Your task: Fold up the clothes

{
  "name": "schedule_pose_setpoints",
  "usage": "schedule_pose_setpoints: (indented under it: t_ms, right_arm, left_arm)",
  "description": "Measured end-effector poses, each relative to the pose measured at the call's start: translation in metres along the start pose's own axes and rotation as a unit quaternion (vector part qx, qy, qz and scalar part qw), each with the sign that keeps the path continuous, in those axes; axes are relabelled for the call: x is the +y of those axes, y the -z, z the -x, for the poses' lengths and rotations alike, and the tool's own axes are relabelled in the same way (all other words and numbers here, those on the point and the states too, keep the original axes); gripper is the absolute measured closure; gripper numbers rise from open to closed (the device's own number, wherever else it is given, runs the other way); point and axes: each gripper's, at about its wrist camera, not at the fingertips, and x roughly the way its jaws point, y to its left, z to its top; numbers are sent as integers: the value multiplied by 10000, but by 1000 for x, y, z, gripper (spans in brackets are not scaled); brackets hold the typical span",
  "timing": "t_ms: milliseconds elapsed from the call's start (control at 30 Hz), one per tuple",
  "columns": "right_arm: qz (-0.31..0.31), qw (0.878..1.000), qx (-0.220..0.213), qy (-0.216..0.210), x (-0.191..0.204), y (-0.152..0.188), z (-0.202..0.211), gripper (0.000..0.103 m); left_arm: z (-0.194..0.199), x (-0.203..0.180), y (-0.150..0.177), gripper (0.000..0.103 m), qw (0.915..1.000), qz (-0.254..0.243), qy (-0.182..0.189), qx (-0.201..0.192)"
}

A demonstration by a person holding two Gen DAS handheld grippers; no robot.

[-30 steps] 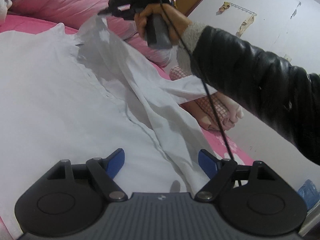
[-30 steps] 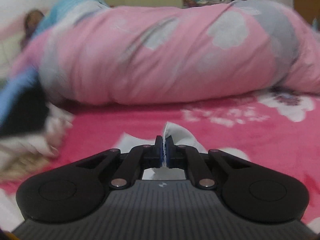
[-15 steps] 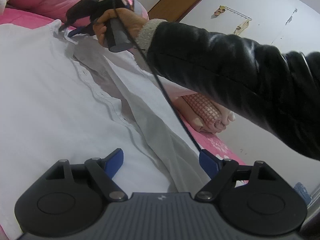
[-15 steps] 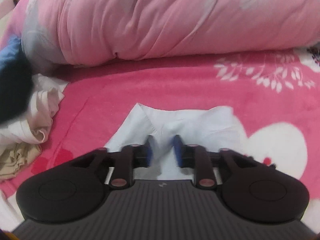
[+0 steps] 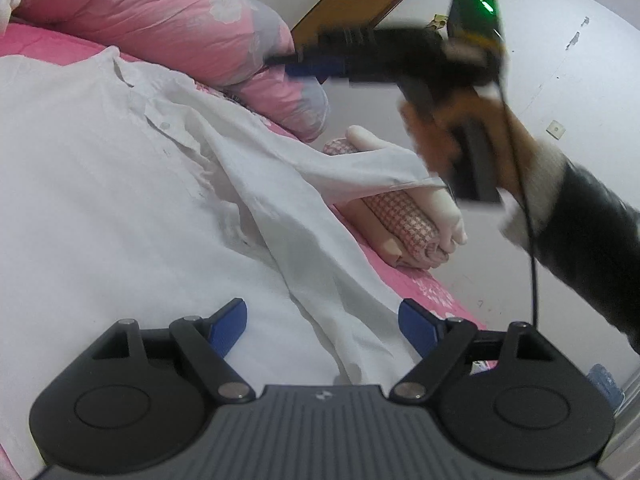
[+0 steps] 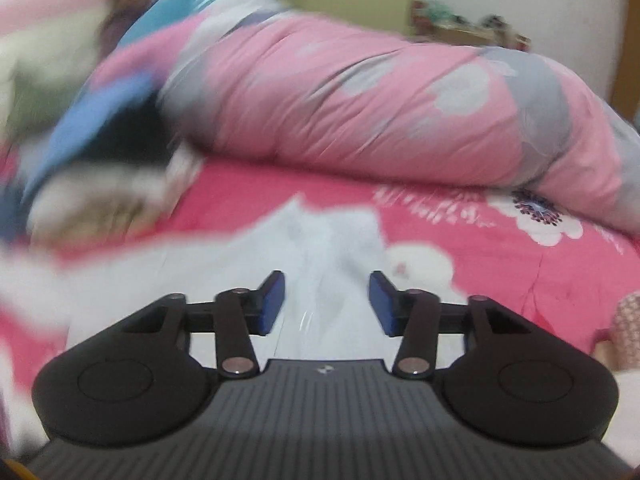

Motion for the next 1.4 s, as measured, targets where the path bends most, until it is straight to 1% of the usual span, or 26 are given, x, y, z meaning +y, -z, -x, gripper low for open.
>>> schedule_pose_setpoints:
  t_ms: [33,67,100,133,233,300,400,467,533,567,633,700,767,867,933,1000,1033,1067,1100,1133,1267,1300,1333,1367,1400]
  right_arm:
    - [143,9998,163,-31,9,11,3,77]
    - [153,9995,258,-67,13,20,2,80]
    - [135,9993,341,-103,16,29,-1,85]
    - [118,9989,423,-140,19,37,-3,88]
    - [-215,9975,673,-48,12,58,-19,90]
    - [-323,9957,839,238,3,68,-29,91]
    - [-449,9895,1067,864,-16,77,-43,92]
    - [-399,9853,1045,1293,-23,75,-41,92]
    - [-167,9883,754,1316,-17,65,-32,90]
    - [65,9915,538,1180,-7,57,-27,90]
    - [632,9934,274,922,17,43,-28,89]
    - [1228,9891,251,775,41,32,-47,87]
    - [1577,9840,407,720,55,27,-68,87]
    - [1273,9892,380,617,45,22,-74,85]
    - [1039,9925,350,547,38,18,-78,82]
    - [804,9951,321,476,30,15,-81,82]
    - [686,9962,306,441,26,13,-82,85]
    - [569,9971,291,405,23,11,-84,85]
    - [451,9979,276,370,19,9,-85,95]
    - [333,9985,261,334,15,7,-87,102]
    - [-139,9995,201,191,0,0,-93,103]
    - [-492,9988,49,-17,-8,-1,-86,103]
    - [-966,9947,-151,-318,-19,-2,-78,103]
    - [-1451,9868,-356,-631,-31,-3,-71,103]
    - [-1934,9753,-467,-954,-42,-1,-69,103]
  left_arm:
    - [1,-1,0,19,10000,-38,12,-18]
    - [1,-3,0,19,10000,-82,30,-34]
    - [1,-4,0,19,9999,-125,53,-43]
    - [1,-5,1,19,9998,-167,80,-47]
    - [0,-6,1,19,9996,-231,163,-9]
    - [-1,-6,1,19,9994,-253,245,15]
    - [-1,-7,2,19,9991,-287,324,34]
    - [-1,-8,2,19,9988,-309,369,47]
    - [-2,-9,3,19,9986,-331,413,59]
    - [-2,-9,3,19,9984,-342,436,65]
    - [-2,-10,4,19,9982,-364,481,77]
    - [-3,-11,4,19,9979,-382,518,92]
    - [-4,-10,4,19,9978,-389,527,116]
    - [-7,-9,5,19,9976,-398,540,152]
    - [-8,-9,5,19,9975,-405,550,177]
    - [-10,-8,5,19,9975,-393,560,200]
    - [-11,-8,5,19,9975,-382,562,206]
    - [-12,-7,4,19,9975,-371,565,211]
    - [-12,-7,4,19,9975,-363,566,217]
    - [-12,-7,5,19,9975,-358,563,224]
    - [-9,-6,5,19,9975,-367,562,220]
    - [-8,-6,5,19,9975,-370,563,217]
    - [-7,-6,4,19,9975,-373,564,215]
    - [-6,-6,5,19,9975,-376,564,214]
    - [-6,-5,5,19,9975,-376,564,213]
